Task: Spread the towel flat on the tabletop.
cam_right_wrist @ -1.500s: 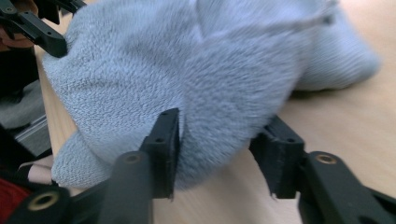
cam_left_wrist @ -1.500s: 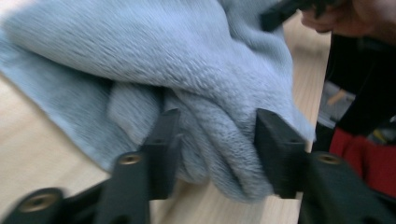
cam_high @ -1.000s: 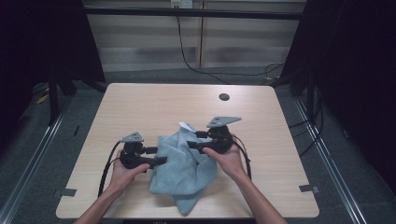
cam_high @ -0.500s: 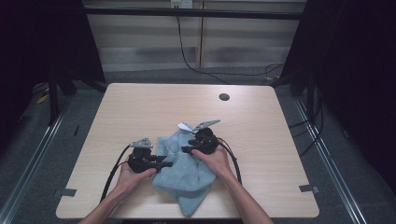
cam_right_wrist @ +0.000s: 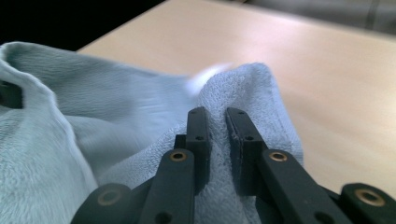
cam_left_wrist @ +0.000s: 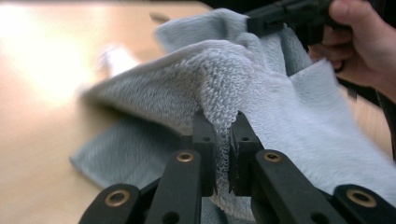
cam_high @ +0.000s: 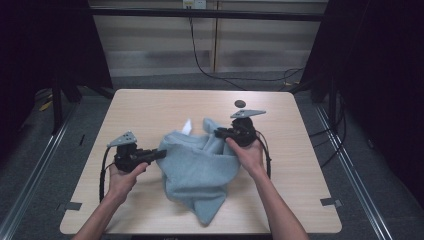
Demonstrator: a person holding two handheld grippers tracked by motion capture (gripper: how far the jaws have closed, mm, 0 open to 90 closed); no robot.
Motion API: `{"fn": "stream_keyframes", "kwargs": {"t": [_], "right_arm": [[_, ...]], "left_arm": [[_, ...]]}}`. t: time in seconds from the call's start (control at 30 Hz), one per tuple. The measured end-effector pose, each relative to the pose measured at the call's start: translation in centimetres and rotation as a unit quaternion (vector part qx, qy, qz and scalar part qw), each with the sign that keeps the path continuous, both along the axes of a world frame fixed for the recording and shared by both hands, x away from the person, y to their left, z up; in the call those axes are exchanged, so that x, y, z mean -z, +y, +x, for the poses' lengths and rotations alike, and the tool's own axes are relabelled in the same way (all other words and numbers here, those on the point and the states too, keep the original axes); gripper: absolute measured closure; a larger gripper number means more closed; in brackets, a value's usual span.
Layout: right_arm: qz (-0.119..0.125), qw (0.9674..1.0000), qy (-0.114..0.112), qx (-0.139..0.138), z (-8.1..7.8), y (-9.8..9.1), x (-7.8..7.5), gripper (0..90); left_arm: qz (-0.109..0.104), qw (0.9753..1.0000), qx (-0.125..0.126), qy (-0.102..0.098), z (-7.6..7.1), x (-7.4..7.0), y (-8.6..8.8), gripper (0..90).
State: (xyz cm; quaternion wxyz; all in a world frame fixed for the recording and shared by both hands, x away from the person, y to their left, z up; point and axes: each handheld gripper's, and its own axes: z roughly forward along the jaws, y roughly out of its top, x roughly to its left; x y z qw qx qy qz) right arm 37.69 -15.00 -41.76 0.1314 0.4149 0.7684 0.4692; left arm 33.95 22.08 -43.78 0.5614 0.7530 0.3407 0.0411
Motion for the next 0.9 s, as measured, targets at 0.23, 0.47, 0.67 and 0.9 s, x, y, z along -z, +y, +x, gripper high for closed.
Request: {"fn": "stream_keyframes", "kwargs": {"t": [0.23, 0.47, 0.67, 0.9], "right_arm": [[0.022, 0.9967, -0.054, 0.056, 1.1, -3.3, -5.7, 80.6], [0.037, 0.9851, -0.131, 0.106, 2.7, -5.8, -14.6, 80.6], [0.072, 0.9716, -0.192, 0.119, 1.0, -7.4, -18.5, 80.6], [0.029, 0.9906, -0.094, 0.095, -3.0, -8.3, -6.6, 80.6]], "left_arm": [[-0.023, 0.9972, -0.054, -0.046, 1.9, -5.2, 1.7, 84.6], [-0.04, 0.9852, -0.118, -0.118, 3.7, -12.2, 2.5, 84.7], [-0.033, 0.9801, -0.112, -0.161, 1.7, -13.3, 2.9, 84.6], [0.02, 0.9966, -0.043, -0.068, -2.1, -3.9, 2.3, 84.5]]}}
